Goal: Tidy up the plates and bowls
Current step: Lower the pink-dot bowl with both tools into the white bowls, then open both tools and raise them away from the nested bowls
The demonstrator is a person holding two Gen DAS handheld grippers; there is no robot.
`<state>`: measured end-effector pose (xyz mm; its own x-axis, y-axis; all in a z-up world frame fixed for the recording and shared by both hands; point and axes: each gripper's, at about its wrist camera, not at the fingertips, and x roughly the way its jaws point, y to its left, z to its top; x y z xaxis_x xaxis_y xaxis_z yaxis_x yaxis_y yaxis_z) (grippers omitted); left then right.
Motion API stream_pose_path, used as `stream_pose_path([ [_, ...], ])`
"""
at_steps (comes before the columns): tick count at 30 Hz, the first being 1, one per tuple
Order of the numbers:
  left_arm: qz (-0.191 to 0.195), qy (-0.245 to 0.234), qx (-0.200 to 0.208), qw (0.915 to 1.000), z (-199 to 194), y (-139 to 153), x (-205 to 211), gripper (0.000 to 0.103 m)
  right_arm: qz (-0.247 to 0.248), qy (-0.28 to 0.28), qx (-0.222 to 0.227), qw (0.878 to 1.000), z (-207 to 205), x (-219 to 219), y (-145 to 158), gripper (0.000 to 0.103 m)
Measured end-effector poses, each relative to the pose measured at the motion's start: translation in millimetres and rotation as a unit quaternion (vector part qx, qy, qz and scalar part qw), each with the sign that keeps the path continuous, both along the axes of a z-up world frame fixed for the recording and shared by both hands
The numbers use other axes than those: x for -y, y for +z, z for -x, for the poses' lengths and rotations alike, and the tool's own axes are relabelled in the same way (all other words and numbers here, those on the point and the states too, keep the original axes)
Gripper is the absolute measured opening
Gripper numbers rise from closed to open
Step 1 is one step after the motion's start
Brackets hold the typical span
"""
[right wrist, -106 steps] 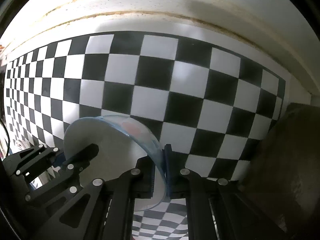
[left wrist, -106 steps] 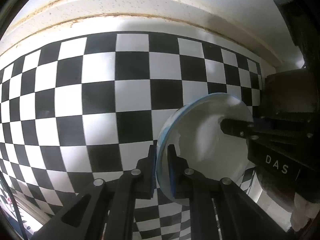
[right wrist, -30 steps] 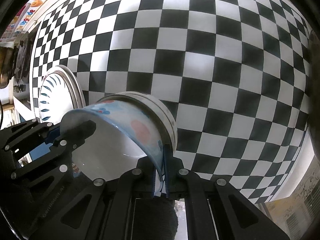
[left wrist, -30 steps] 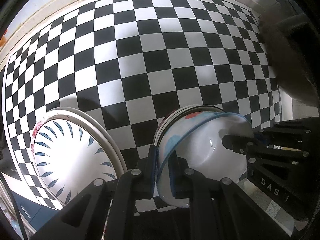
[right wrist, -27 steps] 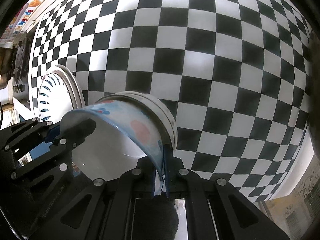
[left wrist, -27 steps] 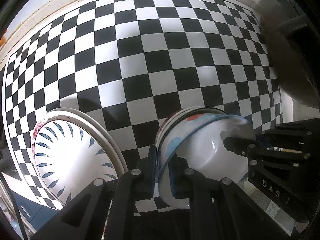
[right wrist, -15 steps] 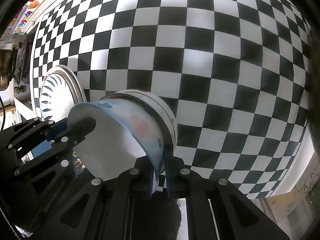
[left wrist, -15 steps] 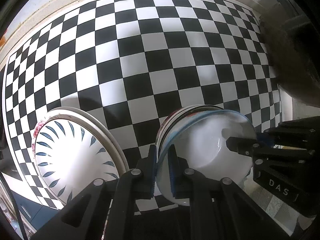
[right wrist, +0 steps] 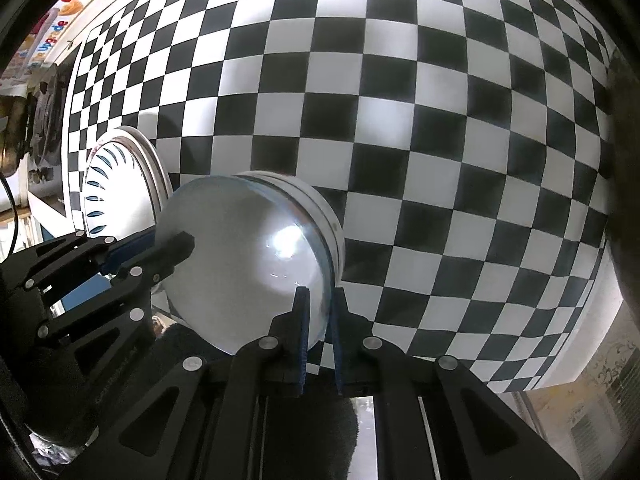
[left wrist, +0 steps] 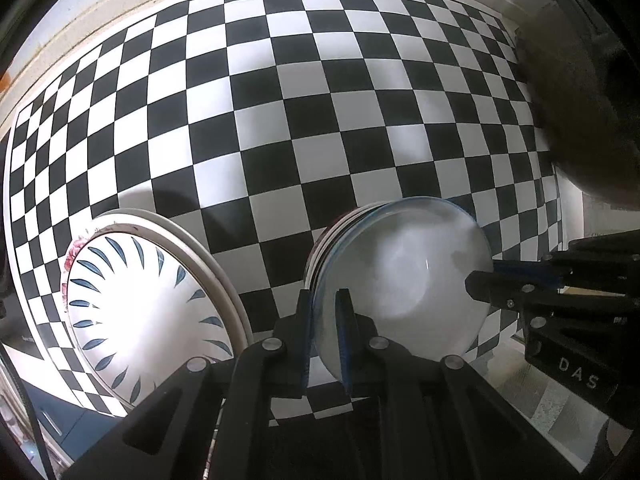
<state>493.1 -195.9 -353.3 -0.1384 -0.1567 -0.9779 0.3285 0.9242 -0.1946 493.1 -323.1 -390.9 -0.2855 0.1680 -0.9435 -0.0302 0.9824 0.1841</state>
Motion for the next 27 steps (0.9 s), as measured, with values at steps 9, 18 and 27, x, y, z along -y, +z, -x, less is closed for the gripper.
stream_pose_path([
  [9,-0.004,0.001,0.004,1.0,1,1,0,0.01,0.003,0.0,0.013,1.0,5,0,0,0.012],
  [18,-0.002,0.021,0.01,0.9997,6,7,-6,0.01,0.007,-0.017,0.044,0.999,16,1,5,0.012],
  [27,0.004,0.032,0.079,0.9964,21,56,-26,0.01,0.034,-0.031,0.152,0.987,47,-1,62,0.012],
])
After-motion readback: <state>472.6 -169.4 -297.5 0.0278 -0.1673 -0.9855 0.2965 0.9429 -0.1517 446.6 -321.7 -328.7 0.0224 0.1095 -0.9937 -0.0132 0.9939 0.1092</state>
